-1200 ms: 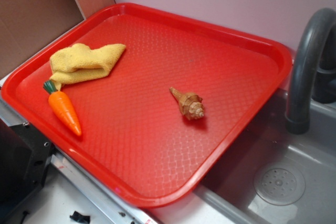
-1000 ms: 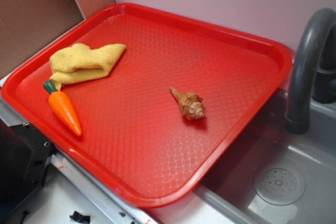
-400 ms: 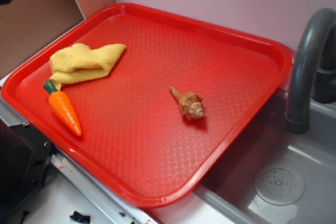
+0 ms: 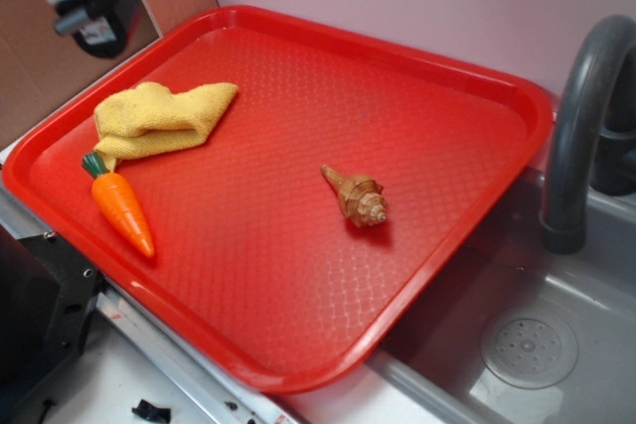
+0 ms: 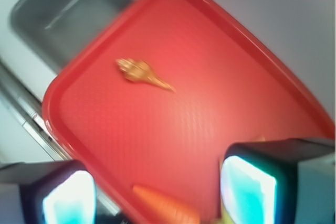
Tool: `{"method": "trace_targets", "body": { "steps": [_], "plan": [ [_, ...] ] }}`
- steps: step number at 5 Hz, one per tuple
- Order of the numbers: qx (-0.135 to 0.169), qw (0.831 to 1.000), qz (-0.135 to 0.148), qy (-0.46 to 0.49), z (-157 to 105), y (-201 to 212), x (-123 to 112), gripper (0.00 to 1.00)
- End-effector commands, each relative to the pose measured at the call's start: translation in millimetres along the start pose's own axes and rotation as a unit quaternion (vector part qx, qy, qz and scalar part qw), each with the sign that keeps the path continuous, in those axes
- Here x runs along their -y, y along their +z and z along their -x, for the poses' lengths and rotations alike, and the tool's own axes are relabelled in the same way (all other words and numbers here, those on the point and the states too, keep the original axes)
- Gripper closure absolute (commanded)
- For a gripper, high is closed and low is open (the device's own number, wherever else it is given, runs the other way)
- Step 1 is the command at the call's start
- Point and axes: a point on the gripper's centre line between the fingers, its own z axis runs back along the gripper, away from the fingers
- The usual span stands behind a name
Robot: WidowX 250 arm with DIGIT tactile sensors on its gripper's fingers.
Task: Grab the shell.
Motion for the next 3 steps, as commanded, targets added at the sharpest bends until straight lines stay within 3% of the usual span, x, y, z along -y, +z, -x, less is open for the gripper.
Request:
{"method": "trace_targets", "body": {
  "steps": [1, 3],
  "plan": [
    [0.004, 0.991, -0.011, -0.132, -37, -39, 6, 0.00],
    [-0.017, 0.985, 0.015, -0.170, -60, -112, 11, 0.00]
  ]
}}
